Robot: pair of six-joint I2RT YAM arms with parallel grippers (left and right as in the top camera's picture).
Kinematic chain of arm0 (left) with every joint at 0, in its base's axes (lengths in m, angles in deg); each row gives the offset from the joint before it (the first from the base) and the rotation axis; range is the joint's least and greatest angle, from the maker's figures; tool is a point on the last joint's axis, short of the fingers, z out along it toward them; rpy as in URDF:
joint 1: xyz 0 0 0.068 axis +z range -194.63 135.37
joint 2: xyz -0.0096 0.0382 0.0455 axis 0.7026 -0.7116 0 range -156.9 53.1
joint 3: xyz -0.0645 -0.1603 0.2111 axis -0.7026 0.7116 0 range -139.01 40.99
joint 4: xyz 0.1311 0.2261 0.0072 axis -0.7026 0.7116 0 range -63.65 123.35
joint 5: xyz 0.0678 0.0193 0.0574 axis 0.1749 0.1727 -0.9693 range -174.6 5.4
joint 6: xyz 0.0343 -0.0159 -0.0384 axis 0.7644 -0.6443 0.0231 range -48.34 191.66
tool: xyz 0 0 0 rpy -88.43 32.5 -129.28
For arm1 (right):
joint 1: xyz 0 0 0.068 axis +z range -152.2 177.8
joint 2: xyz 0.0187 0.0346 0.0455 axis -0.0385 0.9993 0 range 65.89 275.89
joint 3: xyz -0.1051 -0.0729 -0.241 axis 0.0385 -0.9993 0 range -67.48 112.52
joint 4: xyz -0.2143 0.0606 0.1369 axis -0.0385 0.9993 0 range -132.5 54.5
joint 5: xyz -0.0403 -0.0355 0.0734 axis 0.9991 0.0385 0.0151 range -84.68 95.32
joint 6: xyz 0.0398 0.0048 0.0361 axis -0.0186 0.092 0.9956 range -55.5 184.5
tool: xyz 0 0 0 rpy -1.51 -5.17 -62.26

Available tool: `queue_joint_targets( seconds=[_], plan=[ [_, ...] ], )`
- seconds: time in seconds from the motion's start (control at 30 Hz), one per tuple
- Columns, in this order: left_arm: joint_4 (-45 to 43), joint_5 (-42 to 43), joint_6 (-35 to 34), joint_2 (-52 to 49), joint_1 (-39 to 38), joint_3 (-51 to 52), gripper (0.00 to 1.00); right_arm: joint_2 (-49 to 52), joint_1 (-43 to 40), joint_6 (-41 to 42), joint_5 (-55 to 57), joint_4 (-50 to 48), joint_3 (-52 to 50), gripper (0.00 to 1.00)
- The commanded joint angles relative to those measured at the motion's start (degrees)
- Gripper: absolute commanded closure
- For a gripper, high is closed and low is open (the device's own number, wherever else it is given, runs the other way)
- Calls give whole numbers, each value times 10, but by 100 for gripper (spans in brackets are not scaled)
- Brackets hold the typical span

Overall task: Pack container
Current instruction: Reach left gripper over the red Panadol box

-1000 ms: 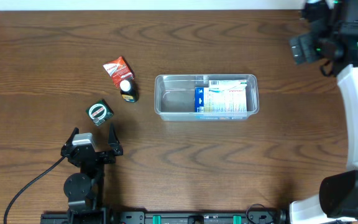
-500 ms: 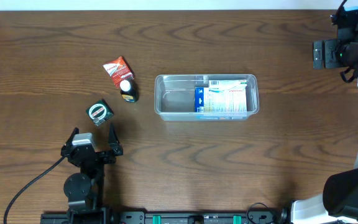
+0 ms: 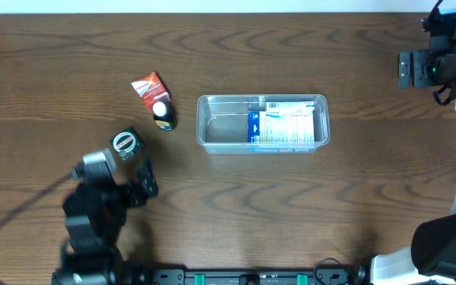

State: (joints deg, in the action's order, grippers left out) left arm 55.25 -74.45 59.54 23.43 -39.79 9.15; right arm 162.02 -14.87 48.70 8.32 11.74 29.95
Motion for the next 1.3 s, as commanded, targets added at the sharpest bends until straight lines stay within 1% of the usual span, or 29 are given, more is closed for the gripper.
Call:
queue_joint_targets(
  seconds=[0.0,0.1,0.17,0.27,0.33,0.37,0.4,0.5,0.57,0.6,0.77,0.87,1.03,1.17,1.27],
  plan=[
    [69,8,-8,-153,2,-152,2,-2,-1,8,-2,0,3,1],
    [174,8,10,-298,2,-311,2,-2,-1,8,-2,0,3,1],
    [229,8,20,-387,2,-412,2,-2,-1,8,-2,0,3,1],
    [259,19,20,-493,2,-530,2,-2,-1,8,-2,0,3,1],
    [247,35,12,-548,2,-584,2,-2,-1,8,-2,0,3,1],
    [235,56,6,-565,2,-597,2,-2,-1,8,-2,0,3,1],
    [218,73,7,-581,2,-603,2,-2,-1,8,-2,0,3,1],
    [136,85,6,-622,2,-603,1,-2,-1,8,-2,0,3,1],
    [108,84,0,-643,2,-603,5,-2,-1,8,-2,0,3,1],
    [100,79,-8,-655,2,-604,5,-2,-1,8,-2,0,3,1],
    [88,5,-33,-713,-5,-609,4,-2,-1,8,-2,0,3,1],
    [76,-38,-37,-742,-16,-610,0,-2,-1,8,-2,0,3,1],
    [51,-93,-41,-782,-42,-610,1,-2,-1,8,-2,0,3,1],
    [37,-120,-77,-813,-52,-610,1,-2,-1,8,-2,0,3,1],
    [33,-126,-126,-836,-52,-610,2,-2,-1,8,-2,0,3,1]
  ],
)
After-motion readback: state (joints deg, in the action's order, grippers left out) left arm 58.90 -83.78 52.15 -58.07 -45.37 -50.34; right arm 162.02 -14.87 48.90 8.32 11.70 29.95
